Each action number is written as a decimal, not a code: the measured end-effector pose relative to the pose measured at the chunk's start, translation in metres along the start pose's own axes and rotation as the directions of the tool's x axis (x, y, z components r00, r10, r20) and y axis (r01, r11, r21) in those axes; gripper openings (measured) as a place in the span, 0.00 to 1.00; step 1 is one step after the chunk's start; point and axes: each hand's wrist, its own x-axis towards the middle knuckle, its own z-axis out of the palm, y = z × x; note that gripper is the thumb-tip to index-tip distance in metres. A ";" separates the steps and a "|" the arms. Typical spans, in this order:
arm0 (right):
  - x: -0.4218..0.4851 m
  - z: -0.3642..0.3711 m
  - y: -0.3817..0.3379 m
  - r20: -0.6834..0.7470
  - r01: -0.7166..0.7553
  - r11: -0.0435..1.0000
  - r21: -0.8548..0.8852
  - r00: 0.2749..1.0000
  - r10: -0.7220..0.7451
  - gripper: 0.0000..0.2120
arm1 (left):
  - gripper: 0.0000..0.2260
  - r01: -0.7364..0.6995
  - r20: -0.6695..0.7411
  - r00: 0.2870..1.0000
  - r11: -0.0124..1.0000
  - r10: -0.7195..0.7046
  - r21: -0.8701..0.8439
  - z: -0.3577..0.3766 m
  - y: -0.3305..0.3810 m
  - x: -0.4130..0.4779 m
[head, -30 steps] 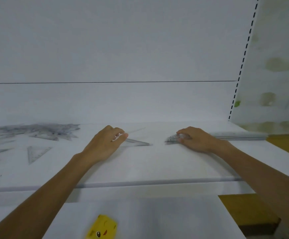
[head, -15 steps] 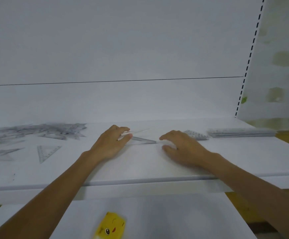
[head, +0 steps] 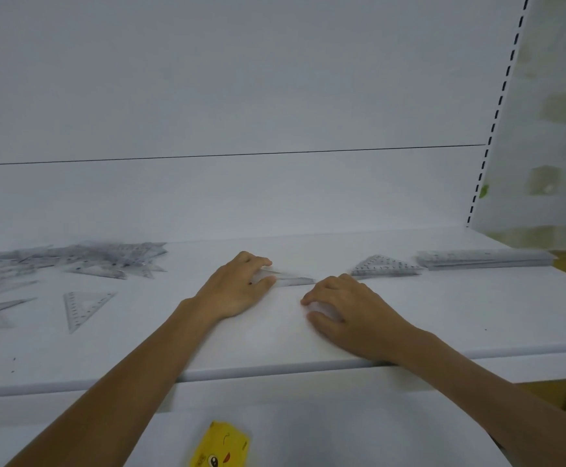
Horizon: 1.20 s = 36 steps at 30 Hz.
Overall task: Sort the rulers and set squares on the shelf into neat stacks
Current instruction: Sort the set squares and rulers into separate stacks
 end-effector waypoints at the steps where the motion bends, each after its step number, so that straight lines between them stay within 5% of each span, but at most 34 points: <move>1: 0.000 0.000 0.000 -0.002 0.000 1.000 -0.001 1.000 0.000 0.14 | 0.18 -0.010 0.007 1.000 1.000 0.010 0.001 0.001 0.000 0.001; 17: 0.001 0.001 0.002 -0.001 -0.004 1.000 0.026 1.000 0.004 0.14 | 0.21 -0.009 -0.040 0.999 0.999 0.011 0.041 -0.010 0.002 -0.009; 22: 0.012 -0.011 -0.008 -0.190 0.038 0.987 0.158 0.982 -0.007 0.15 | 0.20 0.055 -0.140 0.989 0.997 -0.046 0.061 -0.037 -0.007 -0.022; 36: 0.147 0.038 -0.199 -0.211 0.295 0.904 0.309 0.948 -0.237 0.16 | 0.12 0.396 -0.397 0.858 0.913 -0.327 0.104 -0.157 -0.105 -0.211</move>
